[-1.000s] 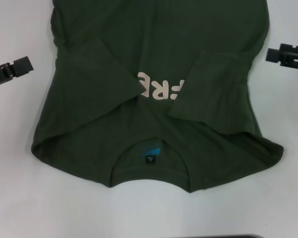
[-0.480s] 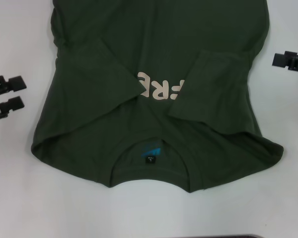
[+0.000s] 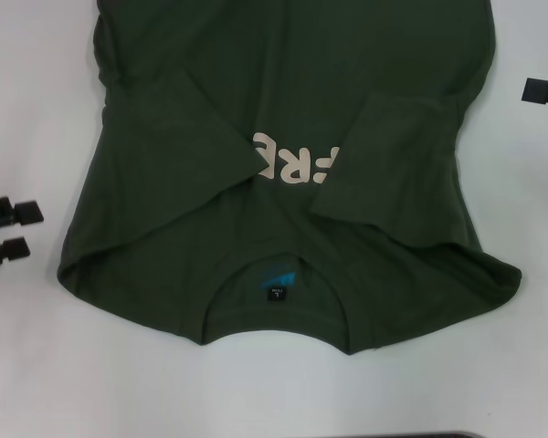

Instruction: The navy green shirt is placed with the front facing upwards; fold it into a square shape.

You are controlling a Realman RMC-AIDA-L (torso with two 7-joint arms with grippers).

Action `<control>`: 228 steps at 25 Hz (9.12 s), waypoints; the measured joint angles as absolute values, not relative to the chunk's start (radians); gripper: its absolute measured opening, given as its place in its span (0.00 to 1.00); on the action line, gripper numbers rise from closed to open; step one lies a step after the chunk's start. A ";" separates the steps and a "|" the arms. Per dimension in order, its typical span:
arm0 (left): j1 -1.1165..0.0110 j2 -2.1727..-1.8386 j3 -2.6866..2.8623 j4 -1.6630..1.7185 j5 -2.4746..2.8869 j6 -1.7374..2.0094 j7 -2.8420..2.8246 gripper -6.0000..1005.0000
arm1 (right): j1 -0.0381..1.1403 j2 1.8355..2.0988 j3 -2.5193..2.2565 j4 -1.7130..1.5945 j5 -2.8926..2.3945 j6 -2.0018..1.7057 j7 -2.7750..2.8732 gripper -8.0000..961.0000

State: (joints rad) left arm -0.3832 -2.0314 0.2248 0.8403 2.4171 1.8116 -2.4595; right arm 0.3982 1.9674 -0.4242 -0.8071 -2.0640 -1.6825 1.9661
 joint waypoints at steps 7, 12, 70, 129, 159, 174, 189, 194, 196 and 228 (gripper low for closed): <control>-0.384 -2.035 0.234 0.826 2.480 1.781 -2.454 0.71 | 0.399 1.966 -0.424 -0.807 -2.076 -1.680 1.969 0.93; -0.382 -2.040 0.236 0.796 2.482 1.737 -2.448 0.71 | 0.397 1.966 -0.423 -0.807 -2.077 -1.678 1.969 0.93; -0.448 -2.046 0.344 0.678 2.485 1.683 -2.423 0.15 | 0.383 1.962 -0.419 -0.777 -2.080 -1.670 1.971 0.92; -0.443 -2.040 0.328 0.675 2.505 1.668 -2.407 0.04 | 0.491 1.913 -0.469 -0.621 -2.585 -1.744 2.281 0.92; -0.443 -2.038 0.319 0.673 2.505 1.669 -2.407 0.04 | 0.503 1.917 -0.488 -0.584 -2.584 -1.712 2.287 0.55; -0.445 -2.038 0.321 0.675 2.510 1.679 -2.407 0.05 | 0.487 1.899 -0.489 -0.594 -2.586 -1.713 2.305 0.06; -0.434 -2.039 0.380 0.688 2.607 1.774 -2.405 0.05 | 0.474 1.859 -0.492 -0.608 -2.680 -1.745 2.324 0.06; -0.432 -2.039 0.377 0.698 2.641 1.799 -2.400 0.05 | 0.474 1.853 -0.497 -0.608 -2.680 -1.746 2.324 0.06; -0.429 -2.039 0.376 0.703 2.658 1.807 -2.397 0.05 | 0.473 1.851 -0.497 -0.608 -2.680 -1.747 2.326 0.06; -0.647 -1.980 0.371 0.639 2.501 1.770 -2.417 0.05 | 0.671 1.784 -0.449 -0.674 -2.668 -1.760 2.399 0.06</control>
State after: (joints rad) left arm -0.6469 -1.9800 0.3706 0.6388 2.5005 1.7697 -2.4167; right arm 0.6706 1.7843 -0.4491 -0.6743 -2.6681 -1.7602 2.3990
